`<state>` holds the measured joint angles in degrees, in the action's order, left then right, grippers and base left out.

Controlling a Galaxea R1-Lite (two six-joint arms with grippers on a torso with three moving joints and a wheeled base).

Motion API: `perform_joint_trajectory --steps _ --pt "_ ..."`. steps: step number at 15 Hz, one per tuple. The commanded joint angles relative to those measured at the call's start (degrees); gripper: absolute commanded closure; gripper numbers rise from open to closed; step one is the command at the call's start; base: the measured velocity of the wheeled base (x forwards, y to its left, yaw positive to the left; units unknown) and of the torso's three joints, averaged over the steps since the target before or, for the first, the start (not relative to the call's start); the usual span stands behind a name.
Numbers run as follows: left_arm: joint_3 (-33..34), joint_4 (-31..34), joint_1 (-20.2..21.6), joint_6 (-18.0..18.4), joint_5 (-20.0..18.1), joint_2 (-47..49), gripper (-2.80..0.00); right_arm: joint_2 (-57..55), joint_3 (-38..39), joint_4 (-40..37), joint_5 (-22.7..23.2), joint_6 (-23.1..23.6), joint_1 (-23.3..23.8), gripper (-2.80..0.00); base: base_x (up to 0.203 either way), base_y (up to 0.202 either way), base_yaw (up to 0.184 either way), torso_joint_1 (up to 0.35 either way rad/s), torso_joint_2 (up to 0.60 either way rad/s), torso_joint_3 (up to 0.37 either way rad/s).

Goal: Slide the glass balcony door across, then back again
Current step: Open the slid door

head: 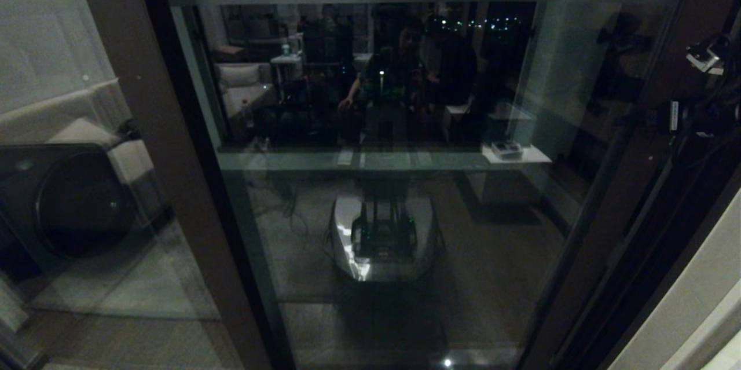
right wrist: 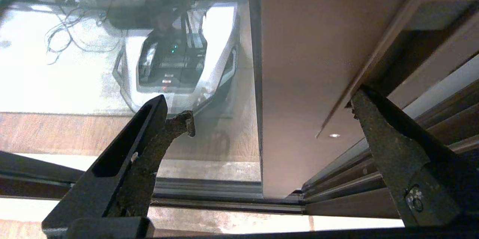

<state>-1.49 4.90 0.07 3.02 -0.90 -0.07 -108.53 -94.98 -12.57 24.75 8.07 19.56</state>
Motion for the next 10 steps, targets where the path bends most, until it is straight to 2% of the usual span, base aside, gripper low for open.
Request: perform_joint_trajectory --steps 1,5,10 --pt "0.0 0.0 0.0 0.1 0.0 0.0 0.0 1.9 1.1 0.0 0.1 0.0 0.2 -2.8 0.0 0.0 0.0 0.0 0.0 0.0" --pt "0.0 0.0 0.0 0.1 0.0 0.0 0.0 6.0 5.2 0.0 0.3 -0.1 0.2 -2.8 0.0 0.0 0.0 0.0 0.0 0.0" --pt "0.0 0.0 0.0 0.1 0.0 0.0 0.0 8.2 6.5 -0.1 0.3 -0.4 1.8 -2.8 0.0 0.0 0.0 0.0 0.0 0.0"
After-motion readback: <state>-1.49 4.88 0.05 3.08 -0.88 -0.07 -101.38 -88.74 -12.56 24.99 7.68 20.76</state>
